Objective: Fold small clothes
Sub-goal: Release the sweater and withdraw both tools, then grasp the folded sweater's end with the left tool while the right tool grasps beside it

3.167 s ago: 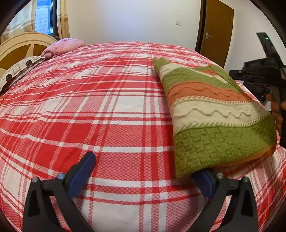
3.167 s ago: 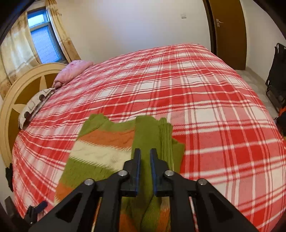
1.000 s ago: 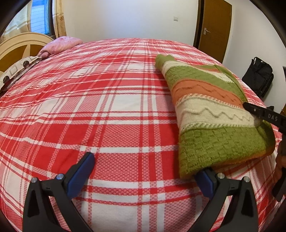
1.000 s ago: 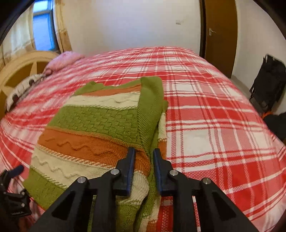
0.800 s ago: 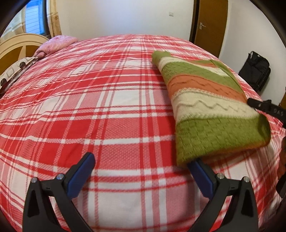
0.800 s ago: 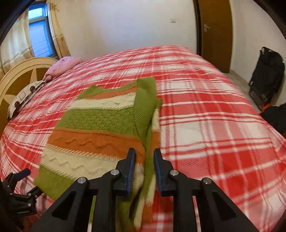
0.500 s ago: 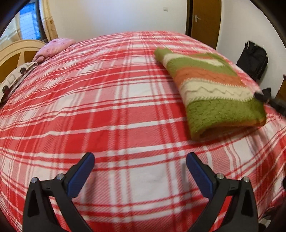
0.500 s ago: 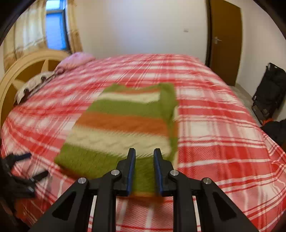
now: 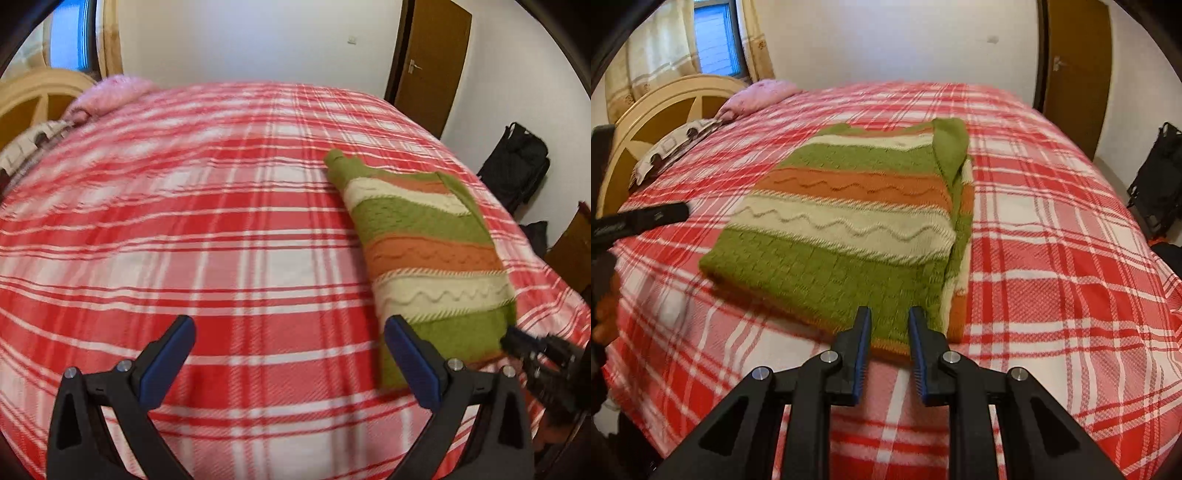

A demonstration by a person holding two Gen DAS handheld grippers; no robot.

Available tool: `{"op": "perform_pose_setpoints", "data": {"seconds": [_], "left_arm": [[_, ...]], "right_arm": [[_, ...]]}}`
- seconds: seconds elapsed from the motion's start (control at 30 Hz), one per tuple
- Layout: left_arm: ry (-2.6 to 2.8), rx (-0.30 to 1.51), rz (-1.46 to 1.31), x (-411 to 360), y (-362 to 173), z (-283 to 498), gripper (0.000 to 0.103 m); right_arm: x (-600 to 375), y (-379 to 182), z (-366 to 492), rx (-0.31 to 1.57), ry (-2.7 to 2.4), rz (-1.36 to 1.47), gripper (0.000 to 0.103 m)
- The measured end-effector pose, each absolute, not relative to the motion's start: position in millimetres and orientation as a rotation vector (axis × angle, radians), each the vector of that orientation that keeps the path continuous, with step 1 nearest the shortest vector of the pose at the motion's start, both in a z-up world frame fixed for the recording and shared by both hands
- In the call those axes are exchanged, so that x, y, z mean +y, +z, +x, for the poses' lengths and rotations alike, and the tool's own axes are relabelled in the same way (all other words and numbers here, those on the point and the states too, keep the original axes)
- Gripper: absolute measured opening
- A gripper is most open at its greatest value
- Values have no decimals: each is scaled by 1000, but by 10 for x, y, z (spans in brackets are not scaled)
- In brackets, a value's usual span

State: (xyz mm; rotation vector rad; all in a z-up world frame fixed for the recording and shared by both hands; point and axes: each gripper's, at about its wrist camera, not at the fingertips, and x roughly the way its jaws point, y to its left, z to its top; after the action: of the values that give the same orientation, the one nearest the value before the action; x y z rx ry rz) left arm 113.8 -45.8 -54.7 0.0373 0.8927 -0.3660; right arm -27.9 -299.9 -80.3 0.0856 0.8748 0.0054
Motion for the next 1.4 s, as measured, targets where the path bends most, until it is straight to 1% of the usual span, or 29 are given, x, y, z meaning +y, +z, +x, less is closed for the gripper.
{"op": "perform_pose_setpoints", "data": {"seconds": [0.07,0.1,0.13,0.17,0.2,0.23,0.47,0.6,0.7,0.97,1.1,1.4], "left_arm": [[-380,920,27,-517,-578,1211,103],[-384,924,26,-538,-574,1237,103],[-379,922,18,-577,-562,1279,103],[-377,920,6,-601,-546,1296,103],[-382,922,-18,-637,-531,1353,103],[-392,929,-37,-668,-522,1399,103],[-441,1021,-73,-1087,-646,1757,103],[-459,1074,-92,-1222,-782,1872,103],[-481,1123,-169,-1248,-919,1928,103],[-490,1089,-136,-1335,-950,1897,103],[-487,1065,-109,-1365,-955,1888,103],[-490,1055,-101,-1404,-971,1900,103]], "right_arm": [[-3035,-655,-304,844,11,106,23],[-3070,-567,-308,807,5,119,28],[-3106,-506,-301,777,-7,134,45],[-3175,-434,-261,739,-32,161,57],[-3222,-398,-214,717,-57,177,77],[-3268,-379,-143,700,-81,186,78],[-3472,-589,517,764,-131,241,78],[-3487,-685,682,769,-170,199,78],[-3546,-759,697,766,-180,218,78],[-3690,-952,657,765,-138,351,78],[-3668,-978,685,769,-114,359,72],[-3721,-994,712,768,-85,393,72]]}}
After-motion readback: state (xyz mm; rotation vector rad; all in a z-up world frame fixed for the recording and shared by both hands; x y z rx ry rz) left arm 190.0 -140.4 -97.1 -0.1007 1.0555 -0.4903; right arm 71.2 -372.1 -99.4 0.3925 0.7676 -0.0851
